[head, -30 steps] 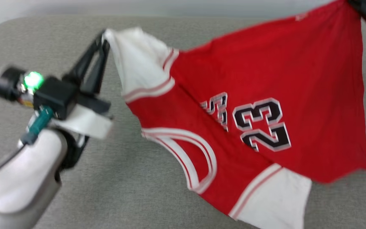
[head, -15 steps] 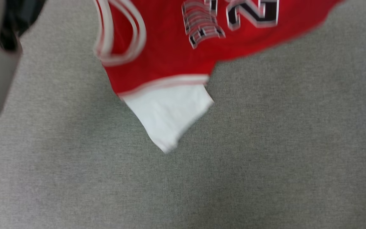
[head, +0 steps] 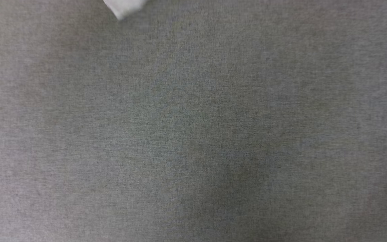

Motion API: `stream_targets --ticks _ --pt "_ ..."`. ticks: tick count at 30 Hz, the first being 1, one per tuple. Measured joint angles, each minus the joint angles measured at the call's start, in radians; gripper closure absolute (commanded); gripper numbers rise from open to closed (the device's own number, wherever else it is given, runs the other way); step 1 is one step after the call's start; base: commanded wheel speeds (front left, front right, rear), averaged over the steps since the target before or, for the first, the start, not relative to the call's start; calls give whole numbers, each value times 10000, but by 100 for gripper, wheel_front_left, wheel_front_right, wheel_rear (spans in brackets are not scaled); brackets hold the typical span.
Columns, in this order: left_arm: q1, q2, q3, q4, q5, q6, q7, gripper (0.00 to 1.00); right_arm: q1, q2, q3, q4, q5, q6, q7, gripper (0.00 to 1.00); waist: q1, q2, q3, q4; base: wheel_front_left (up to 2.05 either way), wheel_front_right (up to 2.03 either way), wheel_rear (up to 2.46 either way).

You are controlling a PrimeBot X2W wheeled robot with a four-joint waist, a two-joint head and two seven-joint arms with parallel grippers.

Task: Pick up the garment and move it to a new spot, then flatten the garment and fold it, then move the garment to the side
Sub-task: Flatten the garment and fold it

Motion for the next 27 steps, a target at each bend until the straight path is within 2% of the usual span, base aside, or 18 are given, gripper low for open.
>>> stream_targets --ticks 6,12,21,27 --pt "-1061 -203 -42 1266 71 -224 -474 100 -1007 349 96 1103 -299 0 -466 100 0 0 574 51 0 0 0" --pt "-718 -284 -253 2297 -48 -393 -920 100 -809 639 821 2107 -107 0 -980 100 0 0 753 94 0 0 0" --pt "1705 -261 -290 2997 -516 -491 -1306 100 1052 1049 2132 3396 654 0 -1862 100 -1 0 313 98 0 0 0" --pt "4498 -56 -10 2249 -727 -395 -1319 100 2723 1208 3095 3647 1406 0 -2372 100 -2 0 -256 87 0 0 0"
